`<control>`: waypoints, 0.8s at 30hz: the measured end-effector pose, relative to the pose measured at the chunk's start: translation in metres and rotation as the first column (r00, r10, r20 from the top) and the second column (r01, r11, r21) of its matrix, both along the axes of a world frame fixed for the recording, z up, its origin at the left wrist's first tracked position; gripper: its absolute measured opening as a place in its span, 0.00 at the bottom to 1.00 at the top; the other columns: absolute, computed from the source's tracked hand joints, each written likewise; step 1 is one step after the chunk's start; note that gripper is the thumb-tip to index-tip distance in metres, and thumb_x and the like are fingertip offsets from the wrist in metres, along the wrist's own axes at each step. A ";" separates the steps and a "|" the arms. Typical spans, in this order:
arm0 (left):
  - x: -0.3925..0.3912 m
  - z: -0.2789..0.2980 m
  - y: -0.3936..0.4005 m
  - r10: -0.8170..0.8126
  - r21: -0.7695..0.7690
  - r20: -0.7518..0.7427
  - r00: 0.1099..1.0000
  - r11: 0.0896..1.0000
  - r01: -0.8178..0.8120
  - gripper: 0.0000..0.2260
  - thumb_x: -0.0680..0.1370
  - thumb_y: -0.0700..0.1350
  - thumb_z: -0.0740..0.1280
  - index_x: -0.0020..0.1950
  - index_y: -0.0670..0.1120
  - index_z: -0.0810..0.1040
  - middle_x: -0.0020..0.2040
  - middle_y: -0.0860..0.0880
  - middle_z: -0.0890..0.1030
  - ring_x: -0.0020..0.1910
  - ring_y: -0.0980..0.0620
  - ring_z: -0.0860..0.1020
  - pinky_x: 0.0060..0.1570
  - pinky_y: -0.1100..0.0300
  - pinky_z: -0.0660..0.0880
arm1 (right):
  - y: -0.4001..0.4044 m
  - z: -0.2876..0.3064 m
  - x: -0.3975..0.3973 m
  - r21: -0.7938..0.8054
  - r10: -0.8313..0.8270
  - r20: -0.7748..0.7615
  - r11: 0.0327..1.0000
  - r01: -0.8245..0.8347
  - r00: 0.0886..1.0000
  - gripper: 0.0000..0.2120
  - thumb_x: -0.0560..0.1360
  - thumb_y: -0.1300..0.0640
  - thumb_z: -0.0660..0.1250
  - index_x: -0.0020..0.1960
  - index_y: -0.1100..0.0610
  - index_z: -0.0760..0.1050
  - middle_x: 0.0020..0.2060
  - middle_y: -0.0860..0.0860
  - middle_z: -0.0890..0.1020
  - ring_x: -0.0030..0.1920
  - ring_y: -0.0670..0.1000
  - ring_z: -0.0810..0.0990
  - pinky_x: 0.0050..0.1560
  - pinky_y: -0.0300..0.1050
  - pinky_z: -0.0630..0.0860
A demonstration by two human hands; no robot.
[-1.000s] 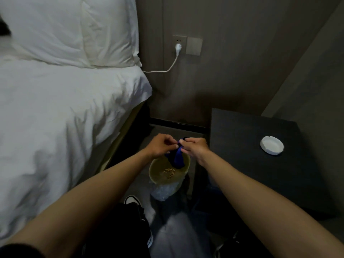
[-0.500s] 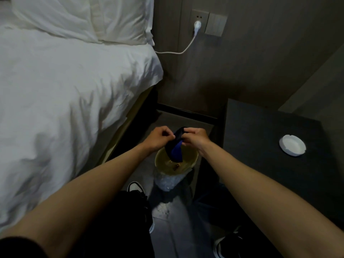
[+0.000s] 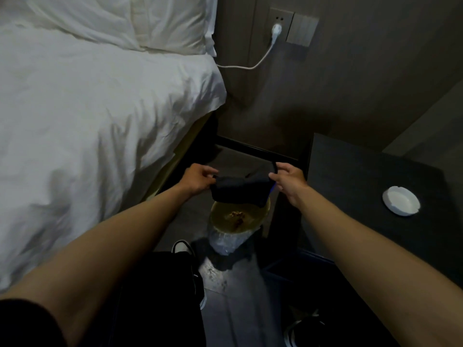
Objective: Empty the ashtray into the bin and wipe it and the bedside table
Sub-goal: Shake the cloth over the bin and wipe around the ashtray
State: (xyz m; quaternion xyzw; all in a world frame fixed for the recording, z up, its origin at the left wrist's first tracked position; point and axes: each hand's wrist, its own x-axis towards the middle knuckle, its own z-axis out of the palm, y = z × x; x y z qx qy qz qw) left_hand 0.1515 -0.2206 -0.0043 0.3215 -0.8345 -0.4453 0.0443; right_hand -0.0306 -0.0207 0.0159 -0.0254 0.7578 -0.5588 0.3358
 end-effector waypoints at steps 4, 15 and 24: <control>0.006 0.006 -0.005 -0.019 -0.008 0.016 1.000 1.000 0.019 0.09 0.73 0.36 0.75 0.53 0.41 0.86 0.30 0.56 0.80 0.24 0.68 0.76 0.28 0.75 0.70 | 0.012 0.002 -0.009 0.037 0.037 -0.106 0.999 -0.033 0.994 0.19 0.78 0.70 0.65 0.67 0.59 0.73 0.52 0.53 0.81 0.57 0.55 0.80 0.47 0.45 0.79; 0.017 0.019 -0.022 -0.064 -0.252 0.010 0.998 0.965 0.064 0.05 0.72 0.41 0.78 0.43 0.47 0.82 0.45 0.46 0.85 0.48 0.49 0.83 0.52 0.56 0.77 | 0.032 0.005 -0.025 0.242 0.179 -0.335 0.965 -0.099 0.925 0.08 0.79 0.70 0.64 0.50 0.61 0.80 0.45 0.57 0.79 0.51 0.58 0.79 0.50 0.53 0.79; -0.006 0.061 0.008 -0.249 -0.328 -0.124 0.960 0.924 0.198 0.05 0.77 0.36 0.64 0.50 0.43 0.72 0.42 0.48 0.76 0.40 0.50 0.74 0.36 0.67 0.67 | 0.048 0.008 -0.018 0.635 0.557 -0.366 0.735 -0.237 0.745 0.03 0.80 0.61 0.63 0.48 0.55 0.74 0.48 0.54 0.78 0.50 0.55 0.77 0.49 0.47 0.72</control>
